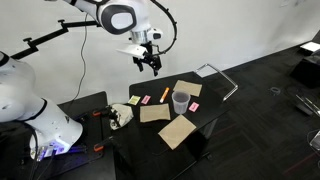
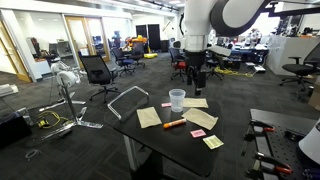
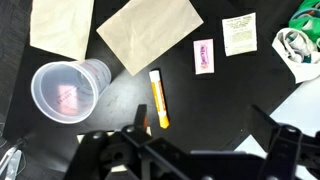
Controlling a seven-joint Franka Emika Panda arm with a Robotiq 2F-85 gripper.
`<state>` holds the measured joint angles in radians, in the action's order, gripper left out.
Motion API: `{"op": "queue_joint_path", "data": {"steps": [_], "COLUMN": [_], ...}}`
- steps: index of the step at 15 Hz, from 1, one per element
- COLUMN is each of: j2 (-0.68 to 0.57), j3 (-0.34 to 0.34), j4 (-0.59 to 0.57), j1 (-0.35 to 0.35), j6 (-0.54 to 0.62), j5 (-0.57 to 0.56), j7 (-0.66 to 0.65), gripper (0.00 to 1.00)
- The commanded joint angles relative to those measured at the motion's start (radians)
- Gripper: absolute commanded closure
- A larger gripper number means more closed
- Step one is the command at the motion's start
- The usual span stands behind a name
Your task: Put the marker in the cup
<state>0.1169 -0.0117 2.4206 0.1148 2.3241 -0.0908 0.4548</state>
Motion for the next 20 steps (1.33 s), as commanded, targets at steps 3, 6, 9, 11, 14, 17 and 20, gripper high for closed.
{"op": "queue_joint_path", "data": {"steps": [3, 6, 9, 11, 14, 17, 20], "j2": [-0.113, -0.102, -0.110, -0.110, -0.130, -0.158, -0.199], "j3": [0.035, 0.043, 0.045, 0.045, 0.044, 0.042, 0.046], "j4": [-0.052, -0.033, -0.042, -0.044, -0.046, -0.045, -0.045], "j1": [-0.011, -0.018, -0.019, -0.019, -0.021, -0.027, -0.040], "j6": [0.024, 0.019, 0.019, 0.019, 0.052, 0.122, 0.211], "j5": [0.008, 0.001, 0.000, 0.000, 0.013, 0.021, 0.048], "j7": [0.021, 0.011, 0.011, 0.011, 0.035, 0.072, 0.140], "gripper": [0.00, 0.00, 0.00, 0.00, 0.00, 0.00, 0.00]}}
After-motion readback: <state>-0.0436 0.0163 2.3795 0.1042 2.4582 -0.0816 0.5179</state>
